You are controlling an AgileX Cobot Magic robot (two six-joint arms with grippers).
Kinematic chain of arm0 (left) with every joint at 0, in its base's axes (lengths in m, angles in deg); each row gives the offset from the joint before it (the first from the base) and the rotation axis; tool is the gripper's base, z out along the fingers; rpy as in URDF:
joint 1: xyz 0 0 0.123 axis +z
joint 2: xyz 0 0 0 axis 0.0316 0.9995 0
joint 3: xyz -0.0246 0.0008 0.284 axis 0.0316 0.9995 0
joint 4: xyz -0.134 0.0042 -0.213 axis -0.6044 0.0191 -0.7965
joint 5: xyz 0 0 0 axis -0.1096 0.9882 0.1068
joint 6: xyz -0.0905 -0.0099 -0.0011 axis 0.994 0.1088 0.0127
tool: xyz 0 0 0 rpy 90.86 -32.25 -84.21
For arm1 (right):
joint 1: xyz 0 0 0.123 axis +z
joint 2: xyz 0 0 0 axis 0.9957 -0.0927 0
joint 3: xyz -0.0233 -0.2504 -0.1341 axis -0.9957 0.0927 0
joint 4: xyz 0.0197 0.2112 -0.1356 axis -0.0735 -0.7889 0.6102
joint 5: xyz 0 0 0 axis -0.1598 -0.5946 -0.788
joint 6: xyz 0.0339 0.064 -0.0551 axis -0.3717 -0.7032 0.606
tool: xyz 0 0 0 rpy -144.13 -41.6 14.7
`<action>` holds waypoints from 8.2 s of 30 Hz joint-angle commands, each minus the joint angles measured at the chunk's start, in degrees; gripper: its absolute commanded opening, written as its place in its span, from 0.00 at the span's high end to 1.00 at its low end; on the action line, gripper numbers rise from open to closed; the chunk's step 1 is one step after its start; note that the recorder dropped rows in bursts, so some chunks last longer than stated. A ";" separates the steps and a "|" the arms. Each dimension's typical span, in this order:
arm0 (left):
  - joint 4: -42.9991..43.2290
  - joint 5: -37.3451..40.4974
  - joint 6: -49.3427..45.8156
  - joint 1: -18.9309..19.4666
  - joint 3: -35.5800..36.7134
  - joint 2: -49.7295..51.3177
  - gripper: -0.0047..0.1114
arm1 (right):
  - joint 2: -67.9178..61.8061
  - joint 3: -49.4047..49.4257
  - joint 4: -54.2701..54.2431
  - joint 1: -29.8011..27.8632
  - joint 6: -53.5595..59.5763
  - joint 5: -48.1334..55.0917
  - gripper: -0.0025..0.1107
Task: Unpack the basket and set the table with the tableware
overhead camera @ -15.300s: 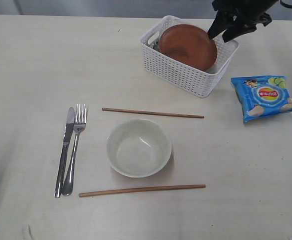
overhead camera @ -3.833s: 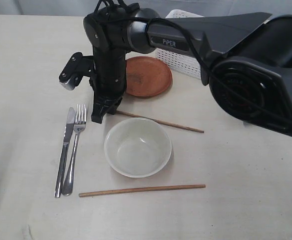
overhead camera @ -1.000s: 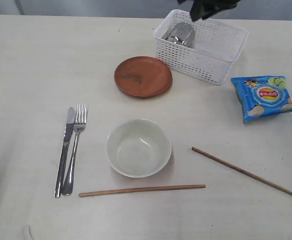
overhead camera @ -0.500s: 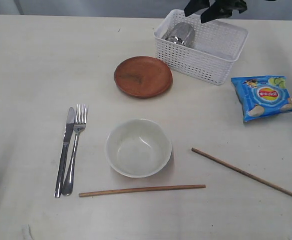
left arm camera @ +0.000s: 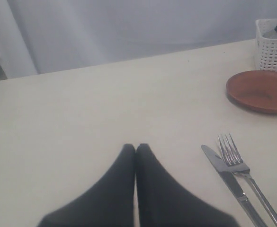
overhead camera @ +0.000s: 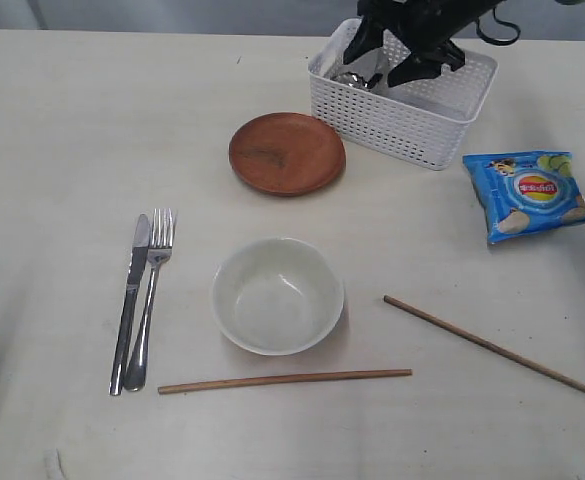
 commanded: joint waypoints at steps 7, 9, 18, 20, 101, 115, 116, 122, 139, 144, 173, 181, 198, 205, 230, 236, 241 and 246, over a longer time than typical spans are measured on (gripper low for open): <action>-0.08 -0.26 0.02 0.14 0.13 -0.19 0.96 | 0.10 -0.53 11.74 3.68 -17.76 -9.31 0.32; -0.08 -0.26 0.02 0.14 0.13 -0.19 0.96 | 0.10 -0.53 11.42 3.80 -19.78 -10.51 0.32; -0.08 -0.26 0.02 0.14 0.13 -0.19 0.96 | 0.10 -0.53 10.46 3.80 -20.82 -10.08 0.32; -0.08 -0.26 0.02 0.14 0.13 -0.19 0.96 | 0.10 -0.53 10.46 3.80 -21.36 -9.85 0.32; -0.08 -0.26 0.02 0.14 0.13 -0.19 0.96 | 17.16 61.61 23.26 42.97 -10.82 -124.91 0.98; -0.08 -0.26 0.02 0.14 0.13 -0.19 0.96 | 6.23 53.15 28.74 42.85 -13.62 -123.80 0.98; -0.08 -0.26 0.02 0.14 0.13 -0.19 0.96 | 5.39 53.15 28.90 42.85 -13.62 -123.55 0.98; -0.08 -0.26 0.02 0.14 0.13 -0.19 0.96 | 4.08 53.15 29.31 42.85 -13.31 -124.92 0.98; -0.08 -0.26 0.02 0.14 0.13 -0.19 0.96 | 5.09 53.15 29.31 42.85 -13.14 -123.56 0.69; -0.08 -0.26 0.02 0.14 0.13 -0.19 0.96 | 5.09 53.15 29.31 42.85 -13.14 -123.56 0.45; -0.08 -0.26 0.02 0.14 0.13 -0.19 0.96 | 5.09 53.15 28.66 42.85 -12.92 -123.11 0.26; -0.08 -0.26 0.02 0.14 0.13 -0.19 0.96 | 7.62 53.15 28.66 42.85 -11.17 -121.10 0.26; -0.08 -0.26 0.02 0.14 0.13 -0.19 0.96 | 30.63 53.15 17.12 39.56 -7.79 -74.04 0.61; -0.08 -0.26 0.02 0.14 0.13 -0.19 0.96 | 37.64 53.15 17.12 33.32 -7.79 -51.55 0.98; -0.08 -0.26 0.02 0.14 0.13 -0.19 0.96 | 19.71 14.16 22.86 4.84 -1.13 6.10 0.54; -0.08 -0.26 0.02 0.14 0.13 -0.19 0.96 | 10.11 3.20 24.03 5.48 4.15 8.20 0.54; -0.08 -0.26 0.02 0.14 0.13 -0.19 0.96 | 4.67 -1.02 24.17 5.48 6.91 8.20 0.54; -0.08 -0.26 0.02 0.14 0.13 -0.19 0.96 | 3.00 -0.88 24.17 6.03 21.30 8.20 0.54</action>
